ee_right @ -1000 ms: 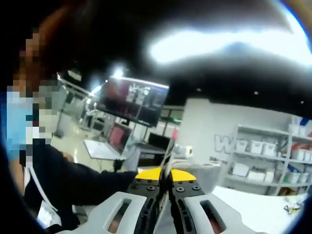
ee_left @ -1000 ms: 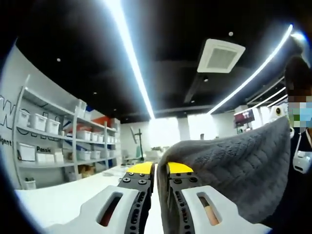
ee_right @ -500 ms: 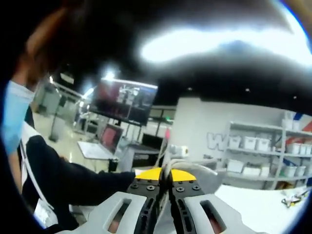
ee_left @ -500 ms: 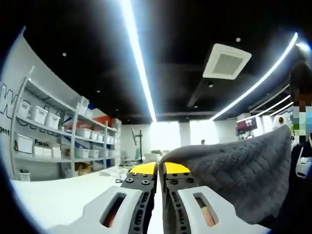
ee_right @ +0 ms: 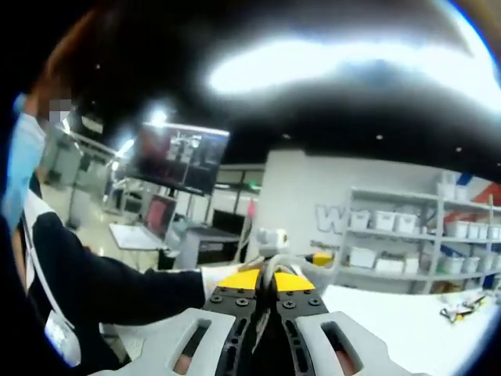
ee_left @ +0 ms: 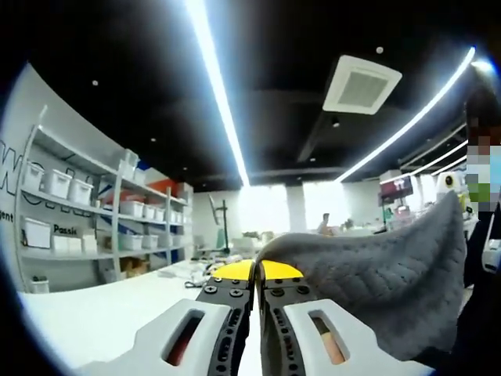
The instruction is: Open the folded towel by lifting each exposed corner and separating the folded layers until the towel lies flat within the target outline without major curled edges
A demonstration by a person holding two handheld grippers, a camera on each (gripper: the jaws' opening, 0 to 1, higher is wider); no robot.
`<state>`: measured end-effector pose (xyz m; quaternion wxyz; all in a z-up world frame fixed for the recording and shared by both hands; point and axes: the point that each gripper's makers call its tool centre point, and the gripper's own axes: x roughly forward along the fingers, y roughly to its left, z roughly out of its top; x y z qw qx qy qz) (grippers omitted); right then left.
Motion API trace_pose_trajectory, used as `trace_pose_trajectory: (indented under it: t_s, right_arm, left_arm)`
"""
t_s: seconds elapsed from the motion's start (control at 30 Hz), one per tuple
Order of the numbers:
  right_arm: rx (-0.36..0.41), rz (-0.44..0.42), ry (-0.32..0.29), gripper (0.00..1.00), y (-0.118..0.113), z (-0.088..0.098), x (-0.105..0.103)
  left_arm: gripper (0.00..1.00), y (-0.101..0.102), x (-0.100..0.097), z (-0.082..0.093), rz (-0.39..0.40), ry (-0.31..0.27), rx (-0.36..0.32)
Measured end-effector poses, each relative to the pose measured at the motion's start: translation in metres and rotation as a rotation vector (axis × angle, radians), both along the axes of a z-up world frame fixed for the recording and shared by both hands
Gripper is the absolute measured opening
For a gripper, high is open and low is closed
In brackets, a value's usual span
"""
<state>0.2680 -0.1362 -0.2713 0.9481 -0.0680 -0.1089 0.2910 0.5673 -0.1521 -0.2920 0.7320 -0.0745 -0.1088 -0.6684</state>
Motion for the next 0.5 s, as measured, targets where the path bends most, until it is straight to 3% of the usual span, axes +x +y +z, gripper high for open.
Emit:
trace_pose_trajectory:
  t_s: [0.23,0.5]
  right_arm:
    - [0.018,-0.021,0.029,0.01,-0.019,-0.007,0.012]
    - [0.038,-0.049,0.034,0.01,-0.042,-0.011,0.014]
  left_arm:
    - [0.01,-0.007,0.012,-0.004,0.003,0.034,-0.002]
    - [0.01,-0.01,0.011,0.001,0.028,0.03,-0.032]
